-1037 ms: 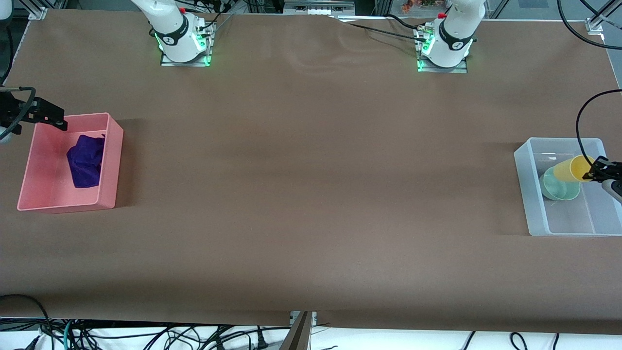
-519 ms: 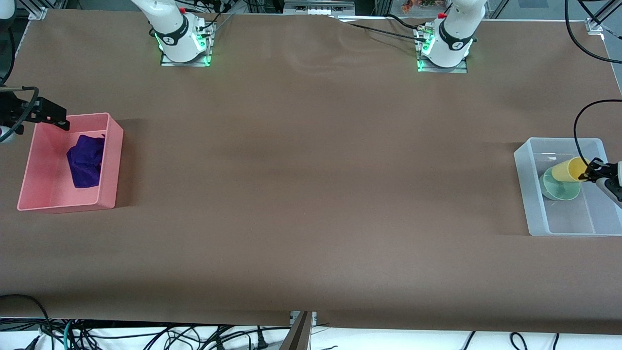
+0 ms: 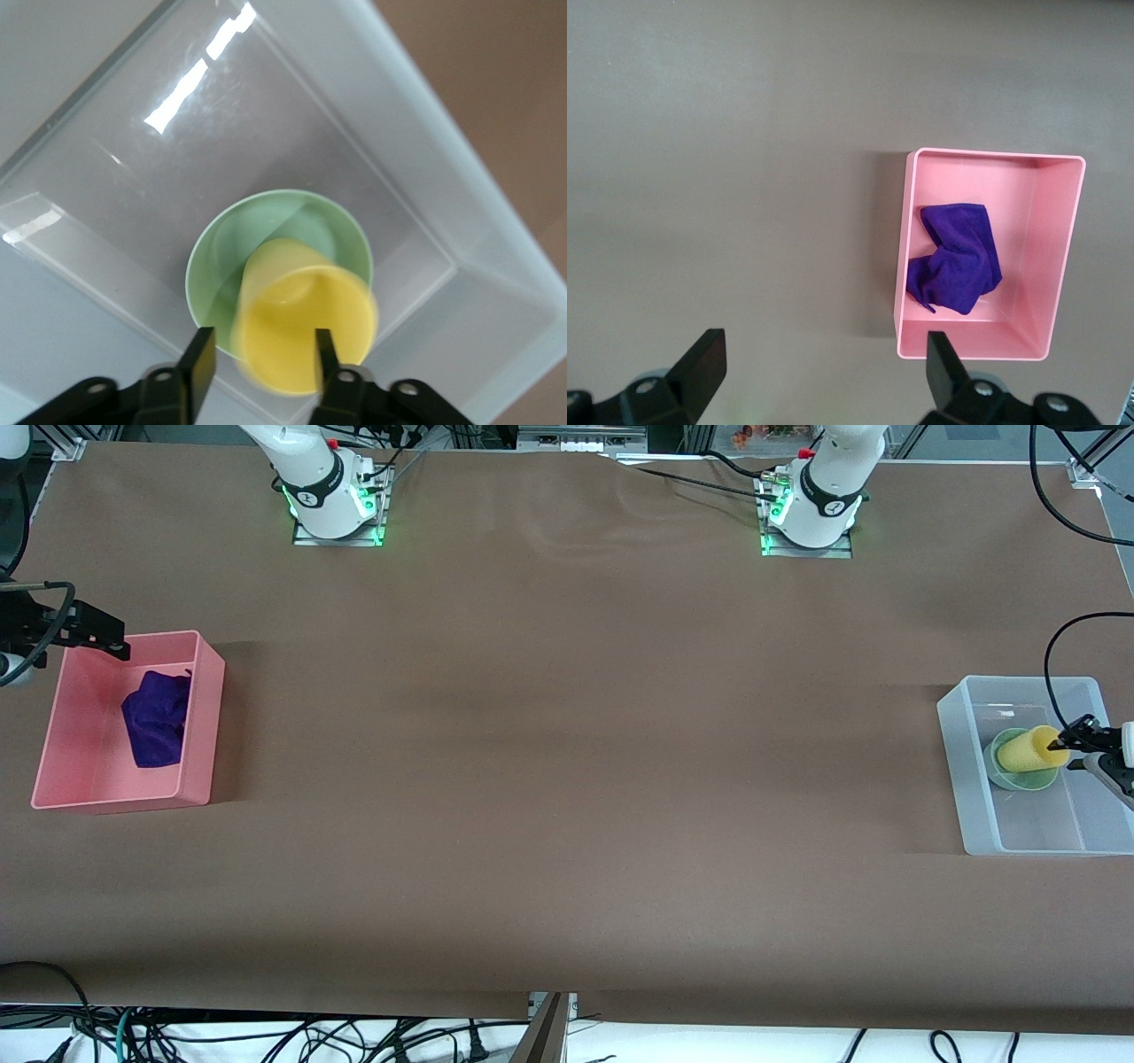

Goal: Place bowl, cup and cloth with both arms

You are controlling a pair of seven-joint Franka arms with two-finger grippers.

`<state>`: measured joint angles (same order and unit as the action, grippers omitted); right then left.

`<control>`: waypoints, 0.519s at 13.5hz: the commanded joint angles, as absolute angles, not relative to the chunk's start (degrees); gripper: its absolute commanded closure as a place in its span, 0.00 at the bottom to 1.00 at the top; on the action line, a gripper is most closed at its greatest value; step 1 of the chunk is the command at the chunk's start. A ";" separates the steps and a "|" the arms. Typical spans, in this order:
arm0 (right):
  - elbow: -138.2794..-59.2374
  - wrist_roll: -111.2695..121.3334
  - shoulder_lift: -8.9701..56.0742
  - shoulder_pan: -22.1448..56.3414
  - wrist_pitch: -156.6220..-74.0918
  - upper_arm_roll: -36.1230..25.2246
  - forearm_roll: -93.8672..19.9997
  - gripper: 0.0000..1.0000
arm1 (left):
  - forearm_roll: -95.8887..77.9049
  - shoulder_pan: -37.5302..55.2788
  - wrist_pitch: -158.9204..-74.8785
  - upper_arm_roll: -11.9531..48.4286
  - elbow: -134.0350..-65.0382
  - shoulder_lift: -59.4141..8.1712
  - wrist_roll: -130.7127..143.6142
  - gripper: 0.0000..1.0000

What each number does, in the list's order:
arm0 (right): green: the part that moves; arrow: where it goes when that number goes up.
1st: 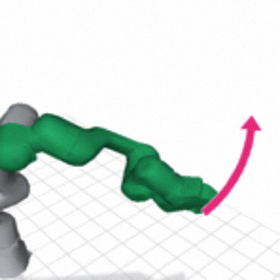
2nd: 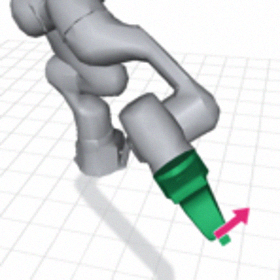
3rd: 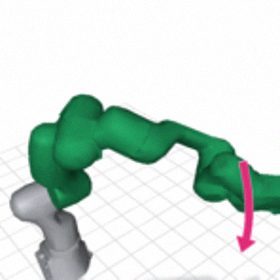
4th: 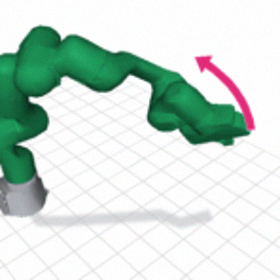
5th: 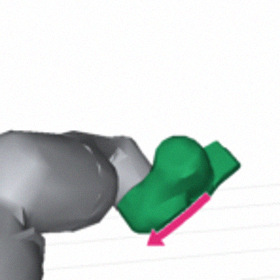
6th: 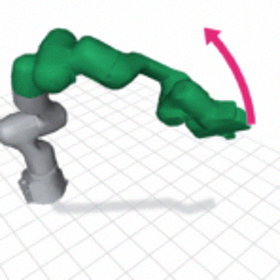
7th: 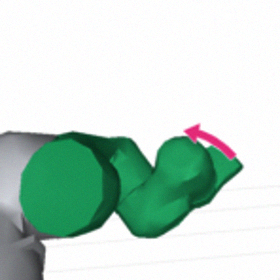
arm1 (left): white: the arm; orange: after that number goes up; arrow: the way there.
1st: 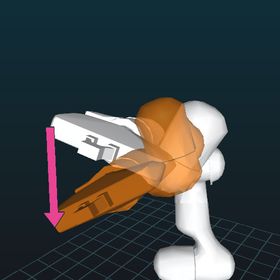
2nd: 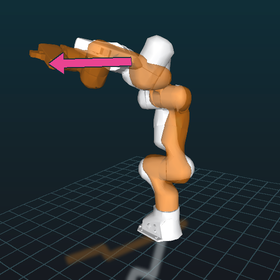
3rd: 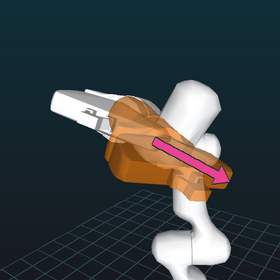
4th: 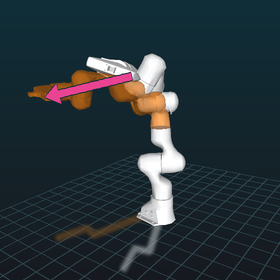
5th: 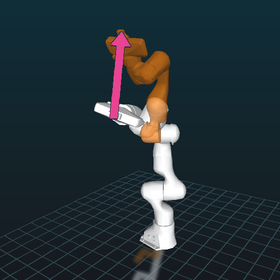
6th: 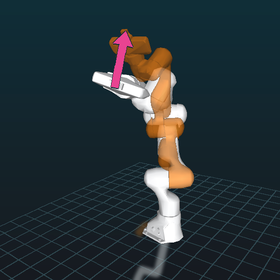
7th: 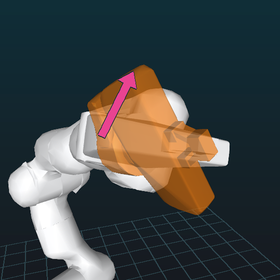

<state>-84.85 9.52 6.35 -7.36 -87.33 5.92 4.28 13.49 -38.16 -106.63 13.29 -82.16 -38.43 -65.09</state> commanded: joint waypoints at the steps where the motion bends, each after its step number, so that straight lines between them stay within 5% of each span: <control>1: -84.73 8.88 5.71 -6.86 -86.48 6.42 4.66 0.00 | 13.98 -34.03 -101.97 13.80 -82.18 -31.49 -60.14 0.00; 7: -84.90 9.05 5.71 -6.06 -86.31 6.15 5.80 0.00 | 9.32 -29.53 -88.53 23.70 -76.74 -25.85 -33.36 0.00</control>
<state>-84.82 9.46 6.32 -6.02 -87.24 6.11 5.07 10.26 -29.21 -92.25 20.07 -78.73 -26.11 -41.07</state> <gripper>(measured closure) 0.000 0.000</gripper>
